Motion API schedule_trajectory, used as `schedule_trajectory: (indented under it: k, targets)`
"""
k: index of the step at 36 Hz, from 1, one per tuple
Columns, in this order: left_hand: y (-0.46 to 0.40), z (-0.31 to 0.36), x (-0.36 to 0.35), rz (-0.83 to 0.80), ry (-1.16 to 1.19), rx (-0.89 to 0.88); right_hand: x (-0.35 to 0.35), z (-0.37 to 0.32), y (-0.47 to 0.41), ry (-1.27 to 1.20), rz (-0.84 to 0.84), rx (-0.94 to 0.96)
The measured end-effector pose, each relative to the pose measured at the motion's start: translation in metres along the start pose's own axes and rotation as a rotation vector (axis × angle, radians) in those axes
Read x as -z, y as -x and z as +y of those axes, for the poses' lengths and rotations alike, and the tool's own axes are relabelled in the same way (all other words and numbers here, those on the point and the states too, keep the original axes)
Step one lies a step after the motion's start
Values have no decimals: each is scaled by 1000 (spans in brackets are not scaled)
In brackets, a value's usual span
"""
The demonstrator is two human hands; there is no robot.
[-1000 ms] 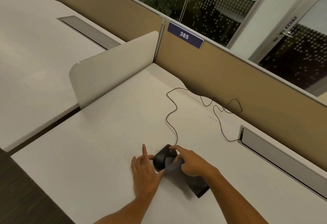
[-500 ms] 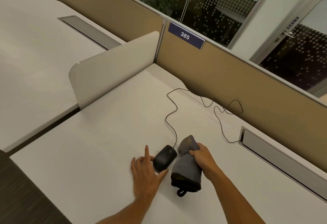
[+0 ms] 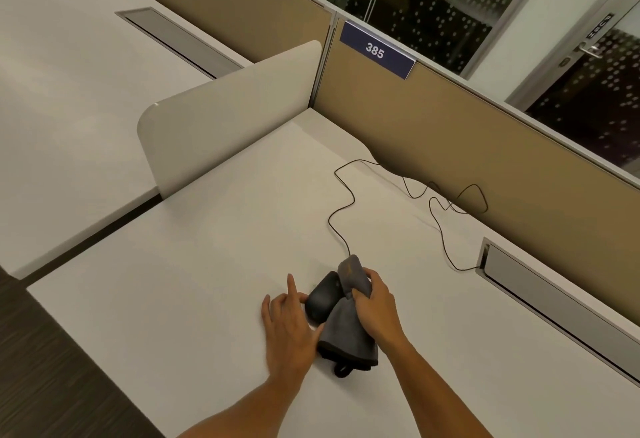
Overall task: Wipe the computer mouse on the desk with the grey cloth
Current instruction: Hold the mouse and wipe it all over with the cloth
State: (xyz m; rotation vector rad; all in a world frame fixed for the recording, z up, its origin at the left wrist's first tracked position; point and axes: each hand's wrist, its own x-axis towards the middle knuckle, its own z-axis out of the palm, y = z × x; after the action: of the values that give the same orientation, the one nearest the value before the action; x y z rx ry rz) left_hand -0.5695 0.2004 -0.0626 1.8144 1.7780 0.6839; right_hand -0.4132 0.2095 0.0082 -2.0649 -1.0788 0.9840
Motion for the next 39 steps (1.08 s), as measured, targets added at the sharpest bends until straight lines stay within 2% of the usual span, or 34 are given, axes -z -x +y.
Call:
schedule_trajectory:
  k: [5, 11, 15, 18, 20, 23, 29, 32, 39]
  targets:
    - [-1, -3, -2, 7, 9, -29, -1, -1, 11, 59, -30, 53]
    - [-2, -4, -5, 53, -9, -30, -4, 5, 18, 43, -121, 33]
    - [-1, -5, -4, 37, 43, -43, 14, 0, 16, -233, -160, -92]
    - [-1, -3, 0, 25, 43, -35, 31, 2, 10, -497, -4, -202]
    - [0, -1, 3, -6, 16, -33, 40, 2, 6, -545, 82, -194]
    - [0, 1, 6, -14, 6, -28, 45, -4, -2, -391, 94, -110]
    - [0, 1, 6, 24, 10, -49, 27, -16, -14, -14, -22, 81]
    - [1, 0, 4, 30, 9, -54, 17, -14, -19, 153, -54, 97]
    - [0, -1, 3, 23, -12, -53, 7, -18, -19, 256, -116, 138]
